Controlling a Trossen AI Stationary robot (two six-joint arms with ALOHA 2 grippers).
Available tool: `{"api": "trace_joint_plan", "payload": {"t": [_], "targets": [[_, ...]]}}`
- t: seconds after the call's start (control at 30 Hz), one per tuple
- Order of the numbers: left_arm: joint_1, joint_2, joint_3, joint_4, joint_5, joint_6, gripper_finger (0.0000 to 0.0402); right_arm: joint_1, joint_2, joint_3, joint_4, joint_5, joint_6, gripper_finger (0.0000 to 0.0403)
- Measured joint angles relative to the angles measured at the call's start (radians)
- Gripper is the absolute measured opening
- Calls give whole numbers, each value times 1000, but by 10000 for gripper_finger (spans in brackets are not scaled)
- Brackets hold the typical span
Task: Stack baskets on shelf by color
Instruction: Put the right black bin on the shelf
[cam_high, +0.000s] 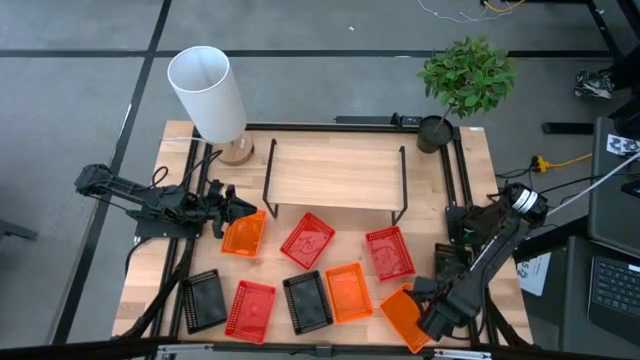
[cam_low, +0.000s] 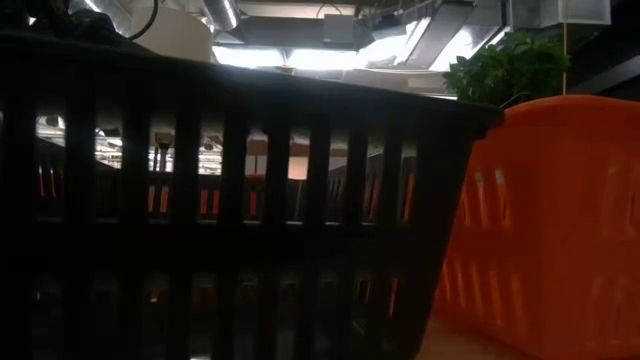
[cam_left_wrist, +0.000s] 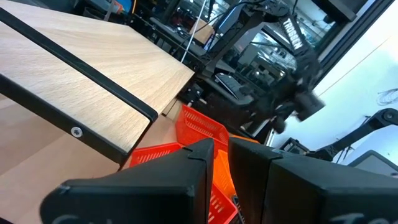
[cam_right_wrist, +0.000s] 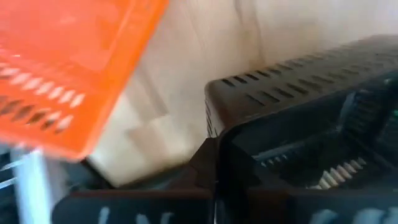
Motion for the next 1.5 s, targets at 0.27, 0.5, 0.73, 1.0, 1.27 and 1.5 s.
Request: {"api": "trace_joint_plan", "payload": {"t": [0.27, 0.5, 0.73, 1.0, 1.27, 1.5], "targets": [[0, 0, 0, 0, 0, 0, 41, -84, -1, 434, -245, 223, 186, 2], [0, 0, 0, 0, 0, 0, 41, -170, -2, 657, -218, 939, 139, 1], [0, 0, 0, 0, 0, 0, 41, -350, -1, 722, 5, 1307, -394, 1], [0, 0, 0, 0, 0, -1, 41, -672, 0, 723, -21, 806, -840, 0], [0, 0, 0, 0, 0, -1, 41, -837, 0, 675, -238, 478, -939, 0], [0, 0, 0, 0, 0, 0, 41, -858, 0, 584, -260, 387, -1042, 0]]}}
